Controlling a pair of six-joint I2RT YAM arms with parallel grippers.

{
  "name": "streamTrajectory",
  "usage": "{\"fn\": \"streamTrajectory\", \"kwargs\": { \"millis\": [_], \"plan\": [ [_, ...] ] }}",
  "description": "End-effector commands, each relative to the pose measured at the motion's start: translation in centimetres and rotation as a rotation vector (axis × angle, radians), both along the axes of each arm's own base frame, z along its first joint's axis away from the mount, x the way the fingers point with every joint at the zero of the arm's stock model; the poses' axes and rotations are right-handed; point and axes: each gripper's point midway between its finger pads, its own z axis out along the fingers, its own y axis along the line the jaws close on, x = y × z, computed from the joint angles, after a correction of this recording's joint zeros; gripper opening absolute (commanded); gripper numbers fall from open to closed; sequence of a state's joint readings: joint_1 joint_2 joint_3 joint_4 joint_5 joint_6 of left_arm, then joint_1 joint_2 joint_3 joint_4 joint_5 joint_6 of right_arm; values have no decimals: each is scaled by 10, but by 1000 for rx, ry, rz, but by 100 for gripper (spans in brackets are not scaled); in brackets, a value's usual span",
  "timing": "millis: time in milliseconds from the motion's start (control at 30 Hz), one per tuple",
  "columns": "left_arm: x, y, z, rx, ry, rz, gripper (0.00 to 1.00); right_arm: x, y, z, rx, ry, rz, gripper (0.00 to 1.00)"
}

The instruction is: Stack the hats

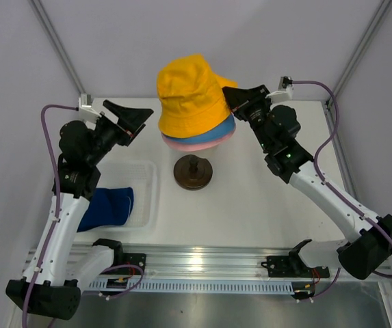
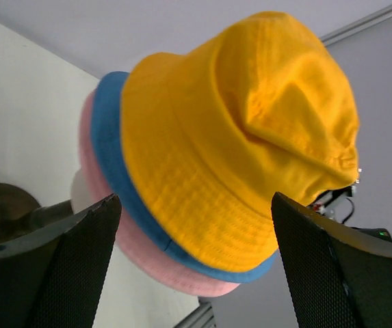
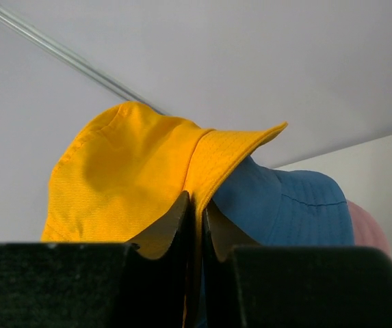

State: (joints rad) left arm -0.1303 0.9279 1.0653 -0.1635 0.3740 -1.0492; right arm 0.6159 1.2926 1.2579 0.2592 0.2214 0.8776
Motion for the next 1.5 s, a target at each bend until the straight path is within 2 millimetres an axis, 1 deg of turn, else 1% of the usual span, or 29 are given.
{"fn": "streamTrajectory", "kwargs": {
  "millis": [0, 100, 133, 167, 200, 233, 267, 300, 333, 367, 400, 433, 467, 567, 667, 800, 867, 900, 1033, 1100, 1200, 1233, 1267, 1300, 1333, 1400, 1433, 1467],
  "plan": [
    [-8, -15, 32, -96, -75, -77, 92, 7, 11, -14, 14, 34, 41, 13],
    [-4, -21, 27, -129, -36, -94, 89, 6, 17, -18, 37, 31, 69, 13],
    [-4, -23, 21, -135, -16, -96, 88, 7, 18, -26, 48, 47, 71, 12],
    [-2, -23, 14, -152, 12, -88, 86, 8, 16, -24, 68, 37, 63, 12],
    [-3, -22, 12, -163, 19, -80, 86, 6, 14, -23, 85, 30, 59, 11],
    [-8, -21, 9, -175, 19, -73, 84, 6, 12, -29, 105, 34, 53, 9],
    [-7, -17, 2, -194, 35, -45, 83, 7, 10, -31, 116, 35, 38, 6],
    [-9, -14, -1, -201, 41, -30, 82, 7, 7, -32, 122, 34, 28, 1],
    [-12, -13, -7, -205, 55, -19, 82, 5, 5, -30, 140, 29, 22, 0],
    [-19, -9, -5, -207, 49, -6, 82, 6, 1, -35, 144, 40, -3, 0],
    [-20, -4, -2, -208, 42, 25, 82, 5, -1, -37, 151, 44, -15, 0],
    [-22, -1, -2, -210, 41, 41, 82, 3, -4, -35, 162, 40, -28, 0],
    [-27, 1, 1, -213, 37, 47, 82, 3, -8, -37, 170, 40, -49, 0],
    [-28, 2, 0, -223, 46, 56, 82, 2, -8, -38, 179, 42, -57, 0],
    [-27, -3, -2, -256, 63, 25, 82, 4, -3, -42, 171, 51, -44, 0],
    [-18, -14, -8, -275, 89, -8, 80, 5, 3, -45, 176, 59, -27, 0],
    [-13, -18, -10, -288, 106, -17, 78, 4, 3, -43, 176, 53, -24, 0],
    [-12, -21, -15, -291, 118, -28, 78, 5, 3, -44, 174, 54, -26, 0],
    [-7, -27, -11, -325, 119, -50, 72, 4, 2, -41, 177, 47, -29, 0],
    [-7, -32, -9, -329, 117, -66, 71, 5, 2, -41, 175, 47, -30, 0],
    [-2, -36, -8, -323, 128, -62, 70, 6, 3, -42, 170, 48, -29, 0],
    [-1, -37, -4, -326, 120, -65, 65, 6, 5, -43, 167, 50, -22, 0],
    [2, -39, -7, -326, 130, -69, 63, 6, 5, -42, 166, 45, -21, 0],
    [2, -40, -3, -331, 122, -73, 61, 6, 6, -42, 165, 46, -19, 0],
    [3, -41, -2, -332, 119, -77, 53, 6, 5, -41, 163, 44, -20, 0],
    [4, -41, -2, -333, 120, -77, 46, 7, 4, -43, 159, 47, -24, 0],
    [4, -41, 0, -332, 116, -76, 39, 7, 4, -44, 157, 49, -24, 0],
    [4, -41, 0, -330, 114, -76, 35, 7, 4, -44, 157, 49, -24, 0]
  ]
}}
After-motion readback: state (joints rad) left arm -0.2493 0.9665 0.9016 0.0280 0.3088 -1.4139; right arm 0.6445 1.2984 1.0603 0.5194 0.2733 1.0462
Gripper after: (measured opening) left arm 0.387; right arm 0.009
